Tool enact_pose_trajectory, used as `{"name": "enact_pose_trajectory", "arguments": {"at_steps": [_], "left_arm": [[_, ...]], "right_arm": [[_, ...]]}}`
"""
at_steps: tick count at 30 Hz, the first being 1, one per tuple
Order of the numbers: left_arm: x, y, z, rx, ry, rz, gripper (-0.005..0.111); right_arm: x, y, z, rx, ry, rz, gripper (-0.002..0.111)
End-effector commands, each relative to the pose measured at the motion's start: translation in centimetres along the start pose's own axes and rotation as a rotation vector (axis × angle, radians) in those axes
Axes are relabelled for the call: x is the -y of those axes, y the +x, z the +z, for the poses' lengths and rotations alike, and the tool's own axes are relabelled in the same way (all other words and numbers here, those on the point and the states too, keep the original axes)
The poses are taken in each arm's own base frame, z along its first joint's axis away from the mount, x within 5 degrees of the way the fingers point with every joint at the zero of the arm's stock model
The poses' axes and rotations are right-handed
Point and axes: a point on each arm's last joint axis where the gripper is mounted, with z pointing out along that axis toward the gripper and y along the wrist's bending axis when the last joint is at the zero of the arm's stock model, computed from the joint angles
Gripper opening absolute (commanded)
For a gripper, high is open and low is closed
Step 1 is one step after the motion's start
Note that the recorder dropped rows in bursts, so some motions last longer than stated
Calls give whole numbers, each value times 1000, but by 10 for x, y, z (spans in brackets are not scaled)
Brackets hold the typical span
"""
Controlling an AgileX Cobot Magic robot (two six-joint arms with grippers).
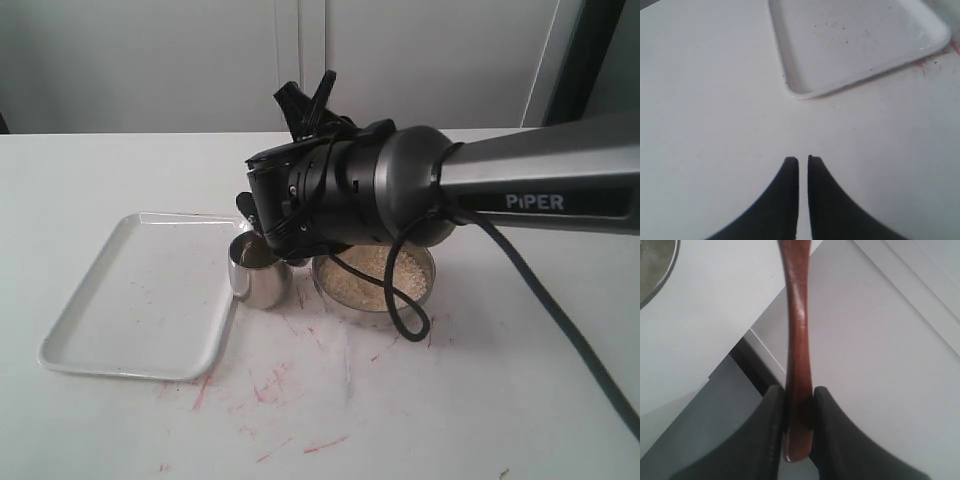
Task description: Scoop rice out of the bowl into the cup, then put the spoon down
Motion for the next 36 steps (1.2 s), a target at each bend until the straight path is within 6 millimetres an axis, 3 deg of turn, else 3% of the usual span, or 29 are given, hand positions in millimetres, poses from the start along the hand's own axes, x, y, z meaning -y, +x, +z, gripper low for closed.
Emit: {"name": "enact_pose_trajectory", "arguments": {"at_steps": [1, 36], "left_arm": [[2, 6, 1, -43, 14, -5, 14], [2, 6, 1, -43, 14, -5, 14]], "right_arm": [[1, -4, -5, 6, 14, -16, 0], [-1, -6, -10, -15, -8, -30, 0]]}}
